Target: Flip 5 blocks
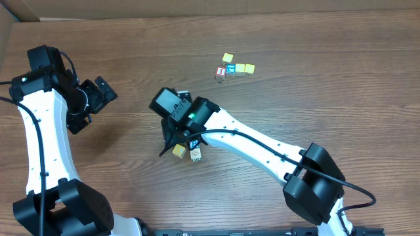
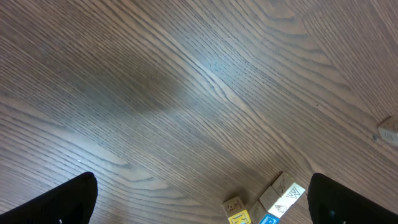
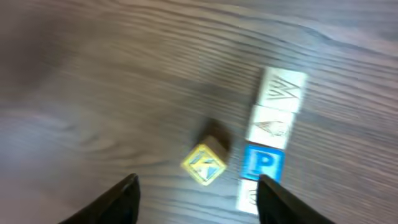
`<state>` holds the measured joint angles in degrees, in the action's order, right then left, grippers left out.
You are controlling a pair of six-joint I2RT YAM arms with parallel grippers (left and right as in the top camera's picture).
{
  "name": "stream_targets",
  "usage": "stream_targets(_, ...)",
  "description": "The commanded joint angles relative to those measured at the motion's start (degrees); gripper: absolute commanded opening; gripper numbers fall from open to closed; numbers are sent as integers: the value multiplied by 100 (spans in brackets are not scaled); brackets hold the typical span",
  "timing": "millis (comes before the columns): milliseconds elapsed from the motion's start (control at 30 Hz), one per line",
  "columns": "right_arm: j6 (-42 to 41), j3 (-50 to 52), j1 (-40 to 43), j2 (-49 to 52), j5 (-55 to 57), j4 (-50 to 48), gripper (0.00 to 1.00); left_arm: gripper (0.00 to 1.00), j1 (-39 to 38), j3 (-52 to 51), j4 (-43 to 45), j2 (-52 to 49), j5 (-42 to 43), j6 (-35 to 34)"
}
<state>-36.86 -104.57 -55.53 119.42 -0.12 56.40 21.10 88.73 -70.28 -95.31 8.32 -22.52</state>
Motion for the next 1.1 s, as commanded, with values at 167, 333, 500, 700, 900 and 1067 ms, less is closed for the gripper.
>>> stream_targets(167, 1657, 619, -293, -13, -85, -579, 56, 100, -28, -50, 4, -4, 7, -20)
stream_targets(333, 2168, 1025, -330, -13, -83, -968, 57, 100, -28, -50, 4, -4, 7, -20)
stream_targets(500, 2505, 1379, -330, -2, -85, -1613, 61, 100, -28, -50, 4, -4, 7, -20)
stream_targets(700, 2973, 1613, -330, 31, 120, -1991, 61, 100, -28, -50, 4, -4, 4, -20)
stream_targets(900, 2990, 1646, -330, 31, 367, -2214, 59, 100, -28, -50, 4, -4, 7, -20)
stream_targets(1067, 2990, 1646, -332, 125, 367, -2280, 59, 100, -28, -50, 4, -4, 7, -20)
